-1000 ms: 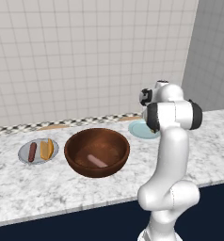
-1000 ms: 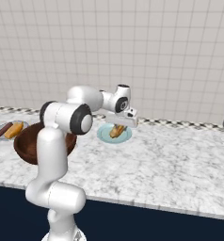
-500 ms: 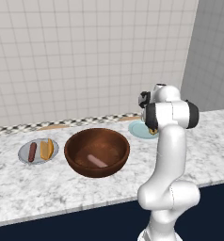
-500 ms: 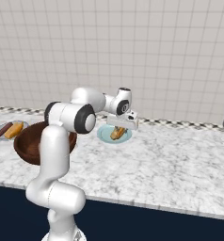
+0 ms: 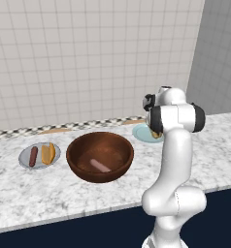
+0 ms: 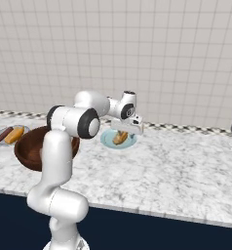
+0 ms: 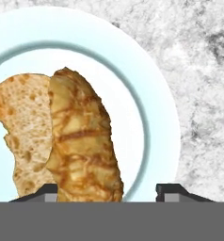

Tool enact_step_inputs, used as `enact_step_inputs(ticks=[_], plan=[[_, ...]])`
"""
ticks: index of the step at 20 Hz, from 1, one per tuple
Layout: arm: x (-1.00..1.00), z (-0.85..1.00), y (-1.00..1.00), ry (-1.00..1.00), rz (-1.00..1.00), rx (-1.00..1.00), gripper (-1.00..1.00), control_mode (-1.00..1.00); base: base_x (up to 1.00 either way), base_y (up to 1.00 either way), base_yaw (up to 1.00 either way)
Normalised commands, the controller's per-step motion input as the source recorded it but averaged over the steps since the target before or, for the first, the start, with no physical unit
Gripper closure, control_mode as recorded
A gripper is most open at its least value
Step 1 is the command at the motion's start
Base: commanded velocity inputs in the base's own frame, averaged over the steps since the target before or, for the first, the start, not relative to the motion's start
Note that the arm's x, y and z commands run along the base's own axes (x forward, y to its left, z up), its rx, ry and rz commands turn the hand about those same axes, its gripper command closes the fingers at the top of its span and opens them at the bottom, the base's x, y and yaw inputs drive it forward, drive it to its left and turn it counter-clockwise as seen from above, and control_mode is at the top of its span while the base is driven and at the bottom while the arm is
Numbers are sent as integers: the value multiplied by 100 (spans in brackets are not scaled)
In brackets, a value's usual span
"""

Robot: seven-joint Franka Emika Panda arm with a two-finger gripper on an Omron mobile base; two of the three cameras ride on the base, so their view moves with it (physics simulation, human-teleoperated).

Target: Place one bun and one sausage from the bowl on each plate.

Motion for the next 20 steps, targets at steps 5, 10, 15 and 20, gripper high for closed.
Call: enact_step_inputs(ticks=[5, 10, 15, 20], plan=[[-7, 11, 0, 0, 0, 0, -100, -100, 0, 0, 0], [-1, 0, -15, -20, 2, 0, -100, -100, 0, 0, 0], [-7, -14, -5, -46, 7, 1, -100, -100, 0, 0, 0], [-3, -48, 0, -28, 3, 0, -100, -100, 0, 0, 0]])
